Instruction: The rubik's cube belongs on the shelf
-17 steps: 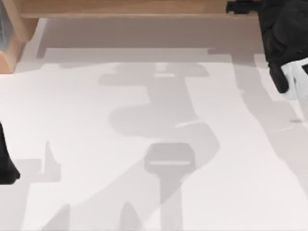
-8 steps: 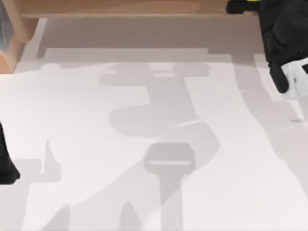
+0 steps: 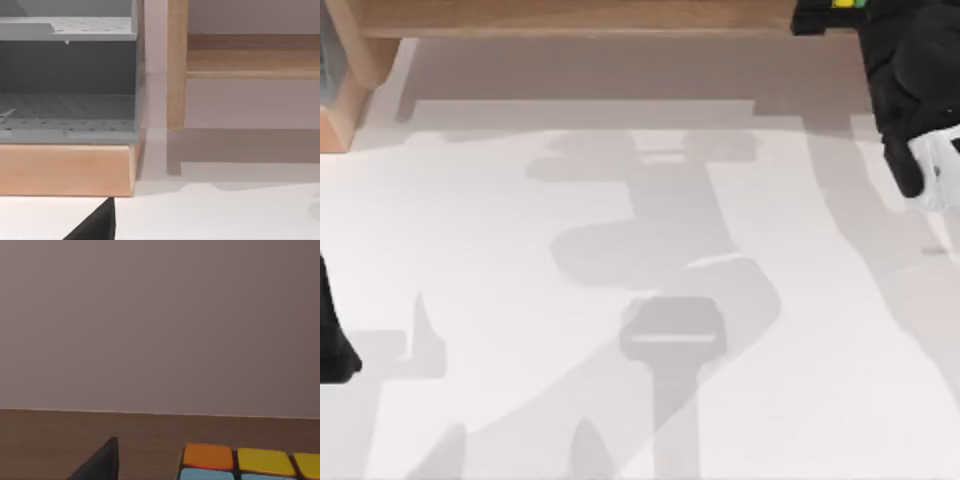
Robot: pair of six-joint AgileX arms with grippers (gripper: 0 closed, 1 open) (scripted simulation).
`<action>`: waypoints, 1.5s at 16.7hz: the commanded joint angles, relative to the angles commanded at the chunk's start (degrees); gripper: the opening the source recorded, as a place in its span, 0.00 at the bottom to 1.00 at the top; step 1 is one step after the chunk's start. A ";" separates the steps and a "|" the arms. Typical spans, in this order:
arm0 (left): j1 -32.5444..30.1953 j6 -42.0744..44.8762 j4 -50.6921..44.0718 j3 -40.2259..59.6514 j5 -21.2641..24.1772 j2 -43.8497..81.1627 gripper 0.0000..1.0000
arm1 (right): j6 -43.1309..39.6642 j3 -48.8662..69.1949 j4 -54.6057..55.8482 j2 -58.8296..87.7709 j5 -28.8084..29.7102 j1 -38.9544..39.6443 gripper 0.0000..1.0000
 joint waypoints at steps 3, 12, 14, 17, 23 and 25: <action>0.00 0.00 0.00 0.00 0.00 0.00 1.00 | -5.24 -5.63 2.40 -2.55 -5.51 -1.82 1.00; 0.00 0.00 0.00 0.00 0.00 0.00 1.00 | -36.37 -35.23 14.68 -13.53 -33.58 -17.84 1.00; 0.00 0.00 0.00 0.00 0.00 0.00 1.00 | -44.76 -41.62 17.36 -15.41 -39.65 -23.35 1.00; 0.00 0.00 0.00 0.00 0.00 0.00 1.00 | -57.10 -49.08 20.71 -16.99 -47.23 -32.16 1.00; 0.00 0.00 0.00 0.00 0.00 0.00 1.00 | -77.61 -51.24 24.06 -14.18 -54.50 -48.92 1.00; 0.00 0.00 0.00 0.00 0.00 0.00 1.00 | -82.12 -48.94 24.49 -12.47 -54.90 -53.00 1.00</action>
